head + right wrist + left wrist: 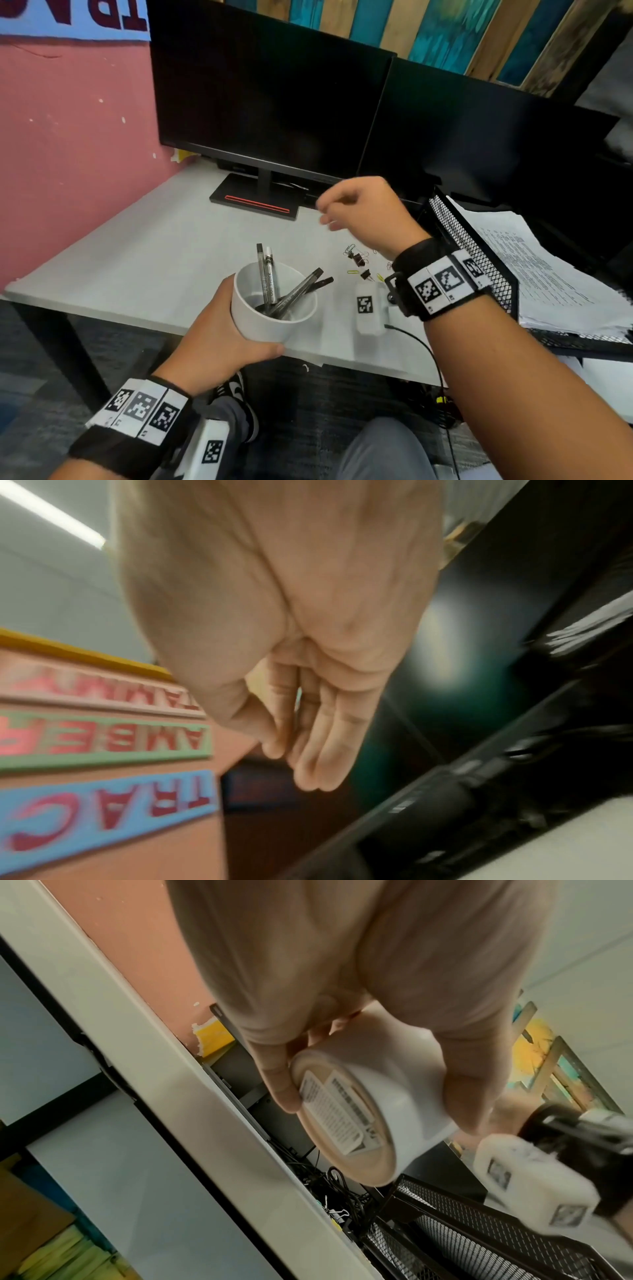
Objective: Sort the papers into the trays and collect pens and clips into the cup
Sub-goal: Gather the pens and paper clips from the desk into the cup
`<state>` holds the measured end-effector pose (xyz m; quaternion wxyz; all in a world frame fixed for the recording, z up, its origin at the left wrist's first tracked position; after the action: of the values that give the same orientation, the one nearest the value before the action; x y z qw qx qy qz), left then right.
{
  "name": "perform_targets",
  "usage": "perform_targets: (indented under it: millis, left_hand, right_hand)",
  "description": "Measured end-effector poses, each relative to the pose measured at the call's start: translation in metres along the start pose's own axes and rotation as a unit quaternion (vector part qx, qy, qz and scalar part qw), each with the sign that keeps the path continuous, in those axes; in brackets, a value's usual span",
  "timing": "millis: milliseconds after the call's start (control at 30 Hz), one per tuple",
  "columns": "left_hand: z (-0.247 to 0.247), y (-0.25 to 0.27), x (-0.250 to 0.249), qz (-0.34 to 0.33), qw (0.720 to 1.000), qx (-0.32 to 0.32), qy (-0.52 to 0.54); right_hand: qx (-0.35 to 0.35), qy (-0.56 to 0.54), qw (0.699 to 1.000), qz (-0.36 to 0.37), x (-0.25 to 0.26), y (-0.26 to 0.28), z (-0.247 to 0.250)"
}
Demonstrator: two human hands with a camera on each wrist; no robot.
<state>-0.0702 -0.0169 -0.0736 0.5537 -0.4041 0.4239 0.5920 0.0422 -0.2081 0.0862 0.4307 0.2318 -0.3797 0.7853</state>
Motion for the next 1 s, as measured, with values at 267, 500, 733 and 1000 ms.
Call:
perform_targets:
  millis: [267, 500, 733, 1000]
  left_hand:
    - [0.007, 0.000, -0.004, -0.002, 1.000, -0.011, -0.006]
    - [0.012, -0.001, 0.000, -0.001, 1.000, -0.018, -0.018]
    - [0.011, -0.004, 0.004, -0.002, 1.000, -0.016, -0.021]
    - [0.013, -0.005, 0.007, 0.003, 1.000, -0.019, -0.021]
  right_hand:
    - [0.147, 0.363, 0.877, -0.279, -0.205, 0.038, 0.033]
    - [0.122, 0.384, 0.860, -0.313, -0.231, 0.056, 0.029]
    - [0.156, 0.348, 0.866, -0.325, -0.238, 0.053, 0.018]
    - [0.184, 0.329, 0.858, -0.349, -0.246, 0.052, 0.016]
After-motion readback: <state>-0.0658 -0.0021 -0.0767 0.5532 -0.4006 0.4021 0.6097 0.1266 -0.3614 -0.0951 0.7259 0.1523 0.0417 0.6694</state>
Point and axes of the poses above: each hand's wrist, its own y-axis away from the middle knuckle, its own z-axis out of the back of the hand, x = y × z, the point moved 8 cm from there along -y, towards the middle knuckle, and after that the axes turned 12 degrees about z, right-handed, at the moved point
